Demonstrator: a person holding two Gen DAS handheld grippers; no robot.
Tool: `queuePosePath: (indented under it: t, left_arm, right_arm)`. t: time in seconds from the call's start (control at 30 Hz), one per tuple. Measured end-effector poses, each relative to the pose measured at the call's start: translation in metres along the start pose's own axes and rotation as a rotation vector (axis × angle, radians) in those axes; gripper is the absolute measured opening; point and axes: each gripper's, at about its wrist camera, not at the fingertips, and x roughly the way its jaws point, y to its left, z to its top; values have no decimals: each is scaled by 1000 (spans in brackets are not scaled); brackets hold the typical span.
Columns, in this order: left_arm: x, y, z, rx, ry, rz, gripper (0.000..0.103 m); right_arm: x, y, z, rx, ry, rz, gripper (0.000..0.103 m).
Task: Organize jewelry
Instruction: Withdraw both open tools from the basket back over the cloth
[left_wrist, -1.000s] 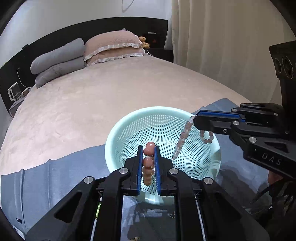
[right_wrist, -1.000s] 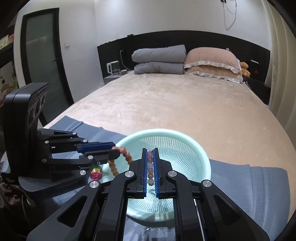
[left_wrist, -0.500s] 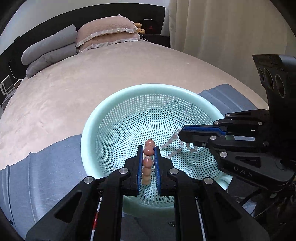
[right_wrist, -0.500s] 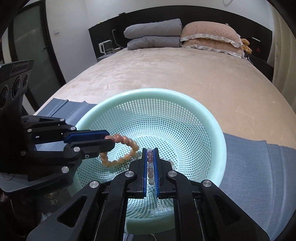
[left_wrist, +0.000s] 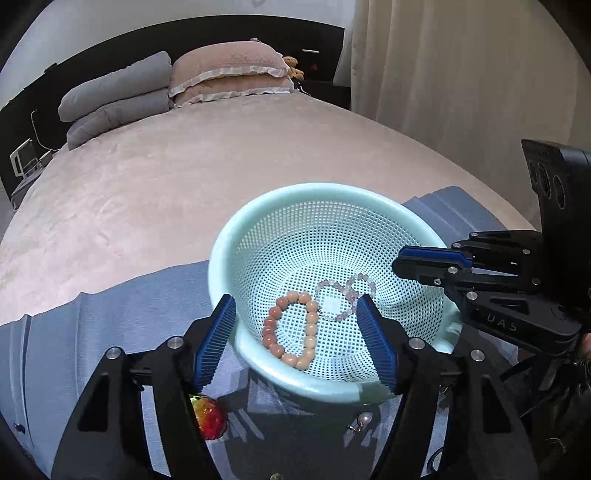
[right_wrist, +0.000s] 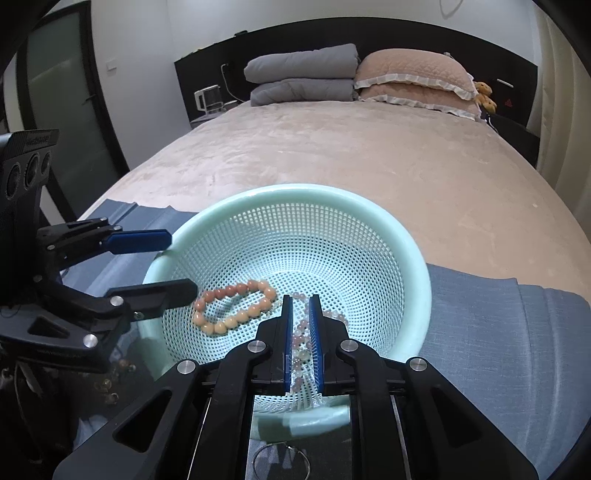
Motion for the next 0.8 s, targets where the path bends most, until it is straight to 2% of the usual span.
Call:
queuePosePath:
  t: [0.13,0.17,0.23,0.27,0.33,0.53,0.67,0.8]
  left_arm:
    - [-29,9,0,-5,-34,49,77]
    - [-36,11,0,-2,-40,63,79]
    - [-52,15,-2,2,-63,93,85]
    - [-60,16,-2,1,-74,102,87]
    - [-76,19,-4,-2,-95,106,93]
    - [-108,19,-19,-16,-120,144,97]
    - [-116,13,-38,21,-96,188,97]
    - [-116,5,-63,63,-56,185,97]
  right_arm:
    - [-26,7,2,-26,-50,-32,49]
    - [-35,10,3,-39,-67,-41,52]
    - [-51,15,4,-63,-99,-58,66]
    - [-59,17,4,-74,-114,-67,68]
    - [-74,22,5,-95,-139,-83,81]
    - [-111,30,-1,-120,-185,-93,85]
    - [-127,27,-10,-111,-199,-85,85]
    - [-129,27,-28,-100,-188,-78,85]
